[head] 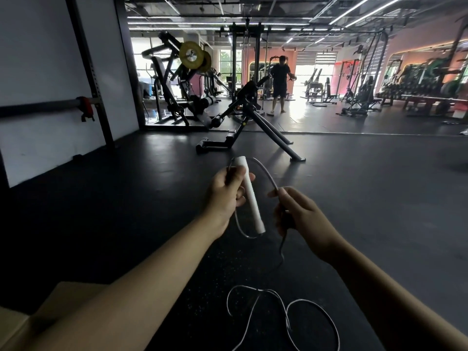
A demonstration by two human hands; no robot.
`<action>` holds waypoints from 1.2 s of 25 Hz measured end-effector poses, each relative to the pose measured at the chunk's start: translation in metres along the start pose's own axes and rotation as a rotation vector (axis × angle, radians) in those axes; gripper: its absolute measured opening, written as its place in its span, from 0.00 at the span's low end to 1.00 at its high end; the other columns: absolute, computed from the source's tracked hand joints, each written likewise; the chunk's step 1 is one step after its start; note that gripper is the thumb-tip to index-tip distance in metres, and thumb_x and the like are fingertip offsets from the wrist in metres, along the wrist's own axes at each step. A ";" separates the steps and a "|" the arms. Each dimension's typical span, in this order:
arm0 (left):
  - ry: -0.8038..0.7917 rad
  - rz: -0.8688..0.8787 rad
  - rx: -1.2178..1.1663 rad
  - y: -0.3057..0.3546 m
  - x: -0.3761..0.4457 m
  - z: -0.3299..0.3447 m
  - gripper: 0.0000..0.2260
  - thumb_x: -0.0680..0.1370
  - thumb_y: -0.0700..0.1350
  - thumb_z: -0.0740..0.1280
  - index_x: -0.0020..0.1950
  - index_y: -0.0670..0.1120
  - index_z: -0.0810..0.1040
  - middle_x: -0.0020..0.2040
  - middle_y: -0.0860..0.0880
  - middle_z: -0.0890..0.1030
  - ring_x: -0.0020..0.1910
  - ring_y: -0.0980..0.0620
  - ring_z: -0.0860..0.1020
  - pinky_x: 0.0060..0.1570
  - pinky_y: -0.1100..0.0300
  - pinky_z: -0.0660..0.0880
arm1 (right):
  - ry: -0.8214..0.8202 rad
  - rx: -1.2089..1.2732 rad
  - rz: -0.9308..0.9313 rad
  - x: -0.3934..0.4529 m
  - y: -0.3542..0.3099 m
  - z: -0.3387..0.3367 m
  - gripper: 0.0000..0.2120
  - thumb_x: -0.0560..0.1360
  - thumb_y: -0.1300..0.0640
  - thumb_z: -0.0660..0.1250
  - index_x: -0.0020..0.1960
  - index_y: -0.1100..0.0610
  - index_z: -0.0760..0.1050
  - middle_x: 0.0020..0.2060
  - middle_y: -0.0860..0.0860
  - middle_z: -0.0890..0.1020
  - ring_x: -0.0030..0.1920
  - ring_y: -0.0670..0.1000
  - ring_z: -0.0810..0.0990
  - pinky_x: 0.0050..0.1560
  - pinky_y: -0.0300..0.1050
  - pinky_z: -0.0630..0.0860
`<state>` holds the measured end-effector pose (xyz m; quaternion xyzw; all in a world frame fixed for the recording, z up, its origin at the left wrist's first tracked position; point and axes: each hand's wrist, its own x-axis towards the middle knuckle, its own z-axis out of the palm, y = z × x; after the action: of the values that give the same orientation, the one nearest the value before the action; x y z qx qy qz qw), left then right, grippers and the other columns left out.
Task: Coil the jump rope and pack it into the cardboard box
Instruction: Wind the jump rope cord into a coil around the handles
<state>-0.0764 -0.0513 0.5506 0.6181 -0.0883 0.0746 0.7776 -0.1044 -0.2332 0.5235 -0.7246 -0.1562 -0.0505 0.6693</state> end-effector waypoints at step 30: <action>-0.538 0.413 1.224 0.048 -0.001 -0.023 0.16 0.85 0.54 0.57 0.61 0.48 0.81 0.49 0.53 0.82 0.45 0.61 0.77 0.50 0.59 0.71 | -0.273 -0.704 -0.091 0.017 -0.041 -0.015 0.13 0.83 0.48 0.61 0.57 0.56 0.78 0.37 0.45 0.75 0.30 0.36 0.72 0.33 0.32 0.68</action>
<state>-0.0875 -0.0184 0.5910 0.9125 -0.3355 0.1018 0.2110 -0.0984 -0.2430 0.5687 -0.9026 -0.2490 -0.0337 0.3495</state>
